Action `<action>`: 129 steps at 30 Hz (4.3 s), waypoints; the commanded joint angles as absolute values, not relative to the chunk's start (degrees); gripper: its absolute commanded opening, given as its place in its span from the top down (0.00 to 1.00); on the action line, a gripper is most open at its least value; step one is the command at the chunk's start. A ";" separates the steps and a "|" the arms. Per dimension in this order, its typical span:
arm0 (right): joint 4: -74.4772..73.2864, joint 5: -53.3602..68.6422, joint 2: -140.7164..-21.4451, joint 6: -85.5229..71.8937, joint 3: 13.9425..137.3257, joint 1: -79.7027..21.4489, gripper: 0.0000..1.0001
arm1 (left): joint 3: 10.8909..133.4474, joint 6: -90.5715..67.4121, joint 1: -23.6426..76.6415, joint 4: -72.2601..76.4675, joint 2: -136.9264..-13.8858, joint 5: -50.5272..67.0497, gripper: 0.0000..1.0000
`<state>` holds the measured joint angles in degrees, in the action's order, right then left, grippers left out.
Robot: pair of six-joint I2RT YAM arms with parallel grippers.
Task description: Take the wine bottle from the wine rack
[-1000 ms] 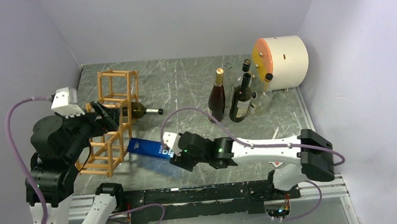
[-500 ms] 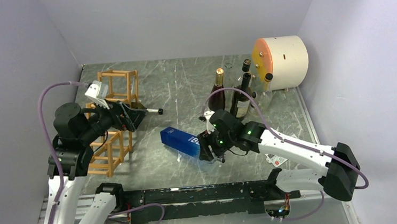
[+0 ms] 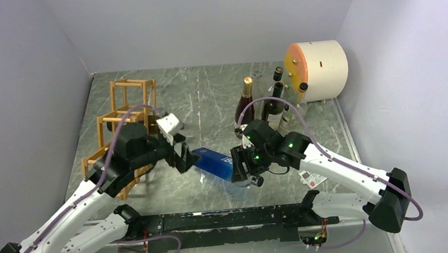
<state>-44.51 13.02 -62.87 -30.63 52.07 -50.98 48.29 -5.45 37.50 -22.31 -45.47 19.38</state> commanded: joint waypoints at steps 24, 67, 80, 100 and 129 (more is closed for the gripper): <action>-44.21 23.70 -54.65 -31.75 54.27 -49.97 1.00 | 35.89 23.71 76.81 13.76 -67.67 -12.09 0.04; -25.17 4.98 -50.60 -39.74 47.30 -49.93 0.04 | 31.80 -15.38 76.88 15.50 -59.64 -29.42 0.93; -19.92 -0.13 -46.18 -43.62 43.26 -49.92 0.02 | 30.54 -13.80 76.88 17.97 -54.10 -22.13 0.93; -14.99 8.01 -46.51 -46.26 38.75 -50.05 0.20 | 36.44 -15.08 76.94 16.79 -58.03 -18.93 0.93; -40.43 -33.73 -48.20 -28.44 62.38 -49.96 1.00 | 41.21 -28.05 76.63 -5.12 -49.93 -36.63 0.01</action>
<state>-44.03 -24.86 -50.26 -30.61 60.27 -49.93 38.02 -23.90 76.93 2.09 -50.48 -29.21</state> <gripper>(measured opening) 0.649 0.995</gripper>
